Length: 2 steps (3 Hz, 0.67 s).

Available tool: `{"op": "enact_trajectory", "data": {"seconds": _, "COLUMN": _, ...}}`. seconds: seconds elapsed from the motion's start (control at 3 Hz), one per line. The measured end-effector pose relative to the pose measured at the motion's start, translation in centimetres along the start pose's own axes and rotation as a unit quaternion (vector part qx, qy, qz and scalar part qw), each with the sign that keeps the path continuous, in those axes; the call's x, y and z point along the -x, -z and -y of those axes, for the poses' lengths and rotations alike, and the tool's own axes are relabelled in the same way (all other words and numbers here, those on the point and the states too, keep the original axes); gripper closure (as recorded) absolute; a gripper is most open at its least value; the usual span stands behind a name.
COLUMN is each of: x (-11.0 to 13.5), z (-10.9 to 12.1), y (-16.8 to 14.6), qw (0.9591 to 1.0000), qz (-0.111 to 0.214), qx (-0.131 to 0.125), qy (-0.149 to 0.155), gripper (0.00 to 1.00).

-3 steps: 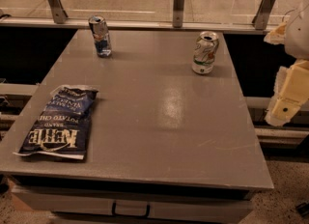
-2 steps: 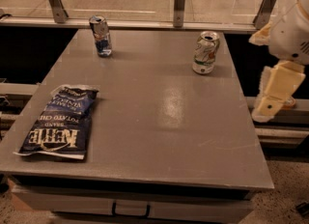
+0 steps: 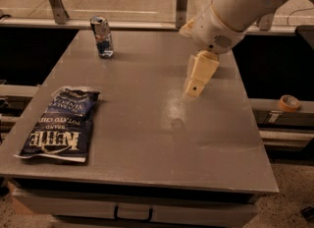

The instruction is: Move redbull can near 7up can

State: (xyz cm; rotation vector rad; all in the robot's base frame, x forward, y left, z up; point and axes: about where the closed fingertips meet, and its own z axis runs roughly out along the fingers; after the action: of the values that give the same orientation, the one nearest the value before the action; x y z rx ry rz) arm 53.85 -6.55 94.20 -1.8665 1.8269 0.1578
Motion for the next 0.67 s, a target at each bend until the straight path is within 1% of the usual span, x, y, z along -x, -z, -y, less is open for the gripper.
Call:
{"op": "enact_trajectory", "data": {"seconds": 0.33, "x": -0.01, "z": -0.02, "y": 0.02, "qw": 1.0000, "qz": 0.000, "qx": 0.000, "qy": 0.000, "gripper": 0.00}}
{"op": "enact_trajectory", "data": {"seconds": 0.67, "x": 0.42, "z": 0.27, "y": 0.03, "qw": 0.9999, "qz": 0.012, "qx": -0.004, "qy": 0.001, "gripper": 0.00}}
